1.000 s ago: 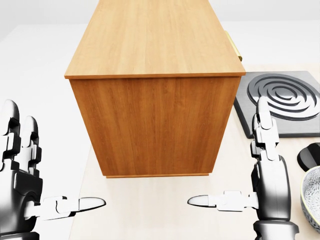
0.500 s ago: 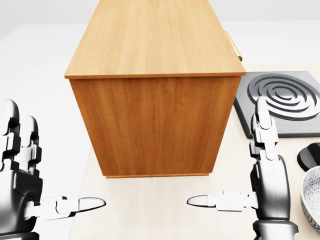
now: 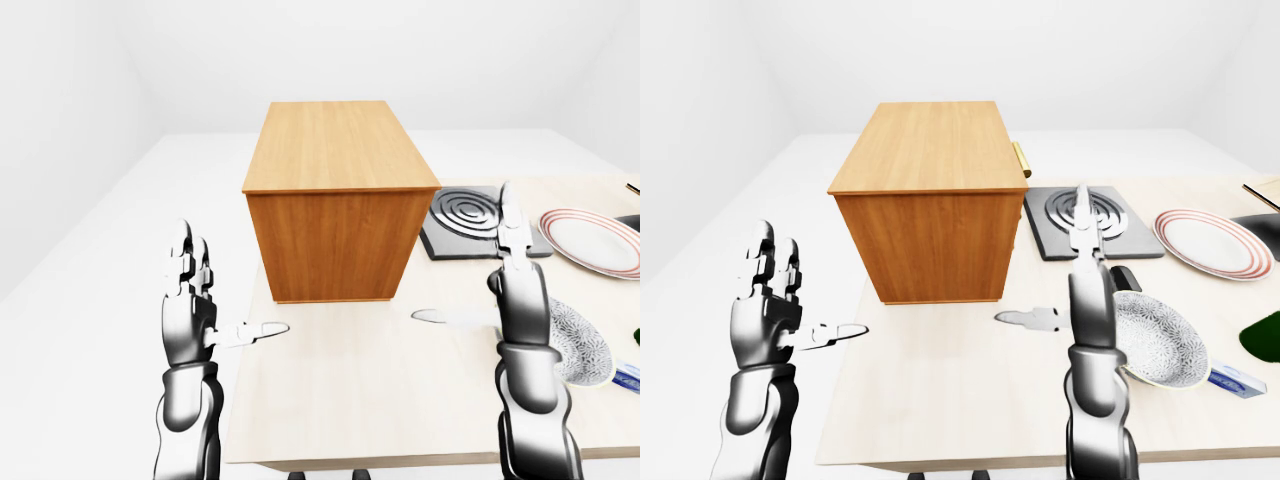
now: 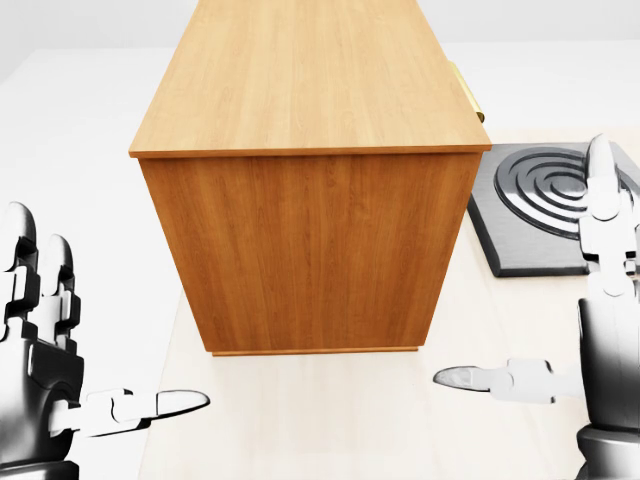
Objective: Put the bowl on the top of the cabinet.
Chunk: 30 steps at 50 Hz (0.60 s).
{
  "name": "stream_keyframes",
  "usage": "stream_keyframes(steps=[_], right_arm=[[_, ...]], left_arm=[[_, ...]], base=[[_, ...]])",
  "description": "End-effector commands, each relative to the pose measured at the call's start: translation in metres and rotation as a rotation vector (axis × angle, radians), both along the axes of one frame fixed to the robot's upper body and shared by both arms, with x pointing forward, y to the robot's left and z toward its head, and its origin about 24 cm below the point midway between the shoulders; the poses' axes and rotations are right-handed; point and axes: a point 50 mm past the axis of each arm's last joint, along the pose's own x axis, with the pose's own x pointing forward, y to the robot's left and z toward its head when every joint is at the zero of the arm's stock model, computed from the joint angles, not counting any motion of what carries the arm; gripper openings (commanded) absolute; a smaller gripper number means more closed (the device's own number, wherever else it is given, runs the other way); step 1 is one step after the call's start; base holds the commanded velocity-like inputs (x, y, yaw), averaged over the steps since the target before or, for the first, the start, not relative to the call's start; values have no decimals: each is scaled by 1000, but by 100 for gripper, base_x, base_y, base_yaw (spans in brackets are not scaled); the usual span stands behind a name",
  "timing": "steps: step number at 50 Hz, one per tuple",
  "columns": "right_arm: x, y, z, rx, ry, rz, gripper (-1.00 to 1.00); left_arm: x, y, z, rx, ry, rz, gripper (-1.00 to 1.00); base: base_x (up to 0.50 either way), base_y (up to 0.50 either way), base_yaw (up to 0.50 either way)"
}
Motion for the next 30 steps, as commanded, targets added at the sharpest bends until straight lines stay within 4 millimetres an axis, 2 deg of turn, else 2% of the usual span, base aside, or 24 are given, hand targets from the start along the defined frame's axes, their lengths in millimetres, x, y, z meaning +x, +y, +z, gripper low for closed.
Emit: stream_keyframes(steps=[1,8,13,17,30], right_arm=[[-11,-29,16,-252,47,-93,100],[-15,-62,-18,-357,302,-183,100],[-19,-82,-28,-415,422,-240,100],[-28,-97,-46,-441,556,-281,100],[-44,-137,-81,-453,764,-421,100]], left_arm=[[2,1,-2,-4,7,14,100],[4,0,-3,-6,12,17,100],[5,0,-4,-6,15,16,100],[5,0,-3,-7,11,17,100],[6,0,-5,-11,20,15,100]], base=[[0,0,0],[0,0,0],[0,0,0],[0,0,0],[0,0,0]])
